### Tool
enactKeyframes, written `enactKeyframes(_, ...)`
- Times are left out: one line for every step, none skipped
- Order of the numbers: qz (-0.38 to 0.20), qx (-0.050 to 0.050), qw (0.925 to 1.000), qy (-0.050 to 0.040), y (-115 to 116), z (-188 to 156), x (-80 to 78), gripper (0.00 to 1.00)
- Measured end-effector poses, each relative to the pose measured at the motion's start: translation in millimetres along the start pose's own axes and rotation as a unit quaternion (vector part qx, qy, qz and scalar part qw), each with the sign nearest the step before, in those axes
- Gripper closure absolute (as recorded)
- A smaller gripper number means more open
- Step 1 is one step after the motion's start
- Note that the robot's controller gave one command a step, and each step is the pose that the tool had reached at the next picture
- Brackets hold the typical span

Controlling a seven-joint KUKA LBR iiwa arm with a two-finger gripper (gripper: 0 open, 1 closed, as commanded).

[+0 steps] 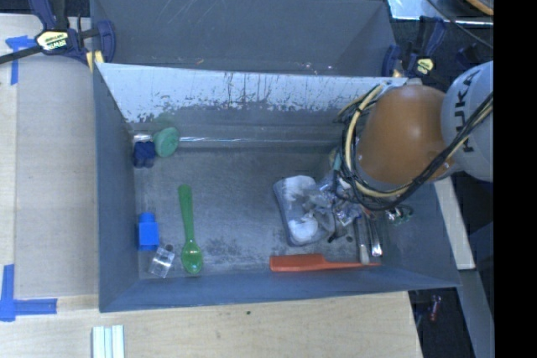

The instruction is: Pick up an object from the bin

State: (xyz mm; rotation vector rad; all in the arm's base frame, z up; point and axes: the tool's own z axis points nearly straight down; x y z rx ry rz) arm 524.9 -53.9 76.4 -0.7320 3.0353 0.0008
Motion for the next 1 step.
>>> enactKeyframes(-0.013,0.005,0.9999,-0.0105,15.8,1.0,30.9,1.0)
